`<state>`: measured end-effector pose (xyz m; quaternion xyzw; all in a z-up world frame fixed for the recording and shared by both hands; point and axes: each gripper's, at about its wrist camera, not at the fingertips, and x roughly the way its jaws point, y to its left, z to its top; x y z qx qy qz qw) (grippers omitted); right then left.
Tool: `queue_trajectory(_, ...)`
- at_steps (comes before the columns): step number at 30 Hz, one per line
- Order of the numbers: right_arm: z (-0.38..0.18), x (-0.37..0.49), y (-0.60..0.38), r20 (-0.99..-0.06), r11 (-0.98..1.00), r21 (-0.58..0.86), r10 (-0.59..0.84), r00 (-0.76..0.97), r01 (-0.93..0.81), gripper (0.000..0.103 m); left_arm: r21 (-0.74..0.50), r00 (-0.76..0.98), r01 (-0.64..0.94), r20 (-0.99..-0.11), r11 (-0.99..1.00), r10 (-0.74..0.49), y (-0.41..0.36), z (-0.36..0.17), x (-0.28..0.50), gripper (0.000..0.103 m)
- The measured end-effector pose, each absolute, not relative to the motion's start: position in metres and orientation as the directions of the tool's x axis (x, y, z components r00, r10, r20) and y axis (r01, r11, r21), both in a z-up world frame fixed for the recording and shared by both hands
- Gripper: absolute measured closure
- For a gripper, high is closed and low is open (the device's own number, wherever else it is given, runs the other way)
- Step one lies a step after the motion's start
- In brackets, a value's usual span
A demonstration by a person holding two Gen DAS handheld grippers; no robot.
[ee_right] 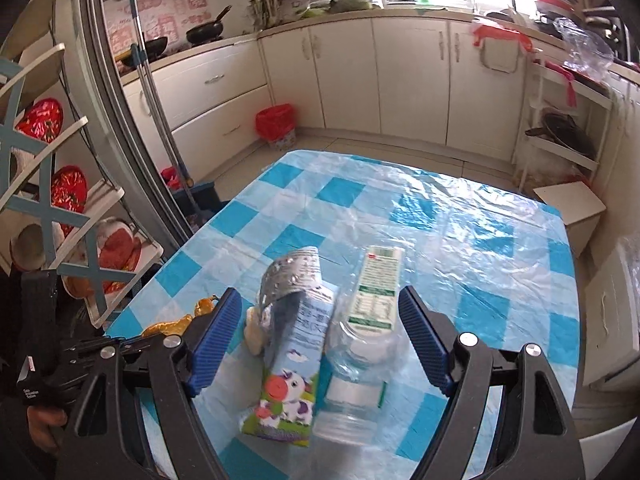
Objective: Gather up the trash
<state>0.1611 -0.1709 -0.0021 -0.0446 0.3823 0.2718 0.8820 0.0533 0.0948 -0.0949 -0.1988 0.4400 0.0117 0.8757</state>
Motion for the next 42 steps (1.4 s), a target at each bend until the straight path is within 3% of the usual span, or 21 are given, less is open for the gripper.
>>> queue_trajectory(9, -0.028, 0.188, -0.131, -0.805, 0.831, 0.027, 0.347, 0.481, -0.555, 0.026, -0.362, 0.624, -0.181, -0.761, 0.914, -0.178, 0.099, -0.098, 0.053, 0.098)
queue_trajectory(11, -0.027, 0.19, -0.13, -0.802, 0.834, 0.034, 0.352, 0.483, -0.551, 0.03, -0.37, 0.626, -0.178, -0.758, 0.912, -0.185, 0.101, -0.098, 0.053, 0.098)
queue_trajectory(16, -0.027, 0.188, -0.122, -0.802, 0.819, 0.036, 0.366, 0.472, -0.572, 0.065, -0.374, 0.628, -0.176, -0.755, 0.91, -0.189, 0.102, -0.099, 0.054, 0.098)
queue_trajectory(25, -0.011, 0.178, -0.126, -0.754, 0.804, 0.091, 0.441, 0.487, -0.587, 0.087, -0.374, 0.629, -0.175, -0.754, 0.911, -0.189, 0.101, -0.098, 0.054, 0.098)
queue_trajectory(36, -0.023, 0.142, -0.121, -0.767, 0.762, 0.106, 0.472, 0.436, -0.639, 0.098, -0.368, 0.626, -0.174, -0.757, 0.913, -0.185, 0.102, -0.097, 0.054, 0.098)
queue_trajectory(42, -0.004, 0.137, -0.165, -0.651, 0.763, 0.347, 0.615, 0.445, -0.546, 0.099, -0.396, 0.638, -0.181, -0.744, 0.9, -0.199, 0.108, -0.088, 0.05, 0.099)
